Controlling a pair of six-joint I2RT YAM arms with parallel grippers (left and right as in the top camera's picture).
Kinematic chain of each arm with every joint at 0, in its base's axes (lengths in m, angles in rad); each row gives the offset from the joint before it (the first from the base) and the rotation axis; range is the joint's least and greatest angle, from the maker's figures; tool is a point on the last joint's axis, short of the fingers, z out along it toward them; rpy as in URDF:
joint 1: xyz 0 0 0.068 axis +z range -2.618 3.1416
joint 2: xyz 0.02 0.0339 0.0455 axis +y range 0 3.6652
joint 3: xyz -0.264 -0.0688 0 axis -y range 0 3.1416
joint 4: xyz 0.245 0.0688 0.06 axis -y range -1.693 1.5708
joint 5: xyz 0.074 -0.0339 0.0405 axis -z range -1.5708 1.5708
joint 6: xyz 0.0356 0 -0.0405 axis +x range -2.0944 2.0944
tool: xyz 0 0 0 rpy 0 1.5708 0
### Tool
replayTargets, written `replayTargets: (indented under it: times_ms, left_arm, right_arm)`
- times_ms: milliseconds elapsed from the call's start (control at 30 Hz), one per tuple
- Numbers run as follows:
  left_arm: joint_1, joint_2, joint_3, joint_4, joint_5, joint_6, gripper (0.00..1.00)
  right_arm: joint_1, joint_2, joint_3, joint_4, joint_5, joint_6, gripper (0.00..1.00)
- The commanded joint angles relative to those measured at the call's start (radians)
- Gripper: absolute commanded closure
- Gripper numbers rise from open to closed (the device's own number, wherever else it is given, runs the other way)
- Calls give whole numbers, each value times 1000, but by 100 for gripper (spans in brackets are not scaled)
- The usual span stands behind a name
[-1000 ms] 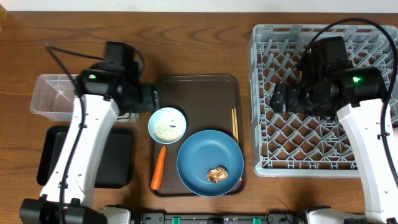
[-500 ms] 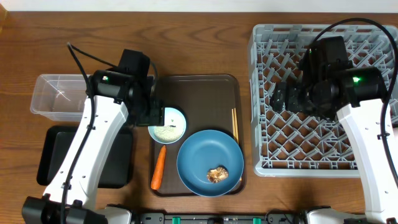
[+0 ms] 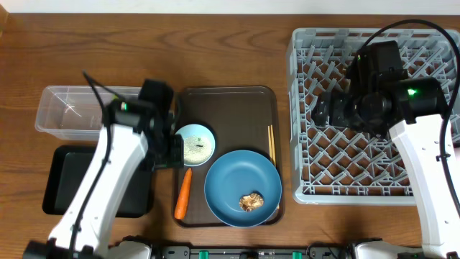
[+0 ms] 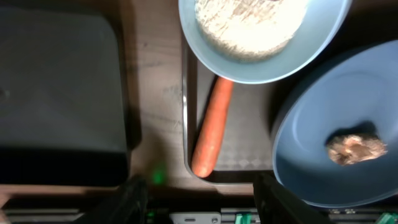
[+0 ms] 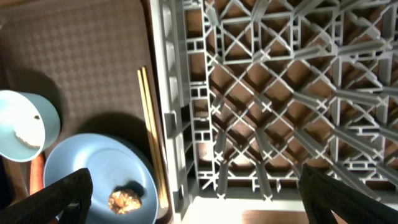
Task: Sort waste into correct bins and load items into the dishwasher rack
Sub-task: 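Move the left gripper down to the orange carrot on the tray, then close the left gripper on the carrot and lift it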
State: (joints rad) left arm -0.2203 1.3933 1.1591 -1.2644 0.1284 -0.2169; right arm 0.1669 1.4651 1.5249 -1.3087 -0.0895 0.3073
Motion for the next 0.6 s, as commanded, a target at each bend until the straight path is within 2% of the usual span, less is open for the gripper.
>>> replayTargets:
  times_ms: [0,100,267,567]
  left_arm:
    - [-13,-79,-162,66,25,-73,44]
    - [-31,-132,-310,167,99,-73,44]
    - [-107,-159,-482,324,104,-66,44]
    - [-143,-156,-501,365,100,-80,44]
  right_arm:
    - [7,-2,-3,9,-1,14,1]
    - [6,-2,-3,16,0,14,1]
    - [6,-2,-3,27,-1,14,1]
    - [6,-2,-3,29,-1,16,1]
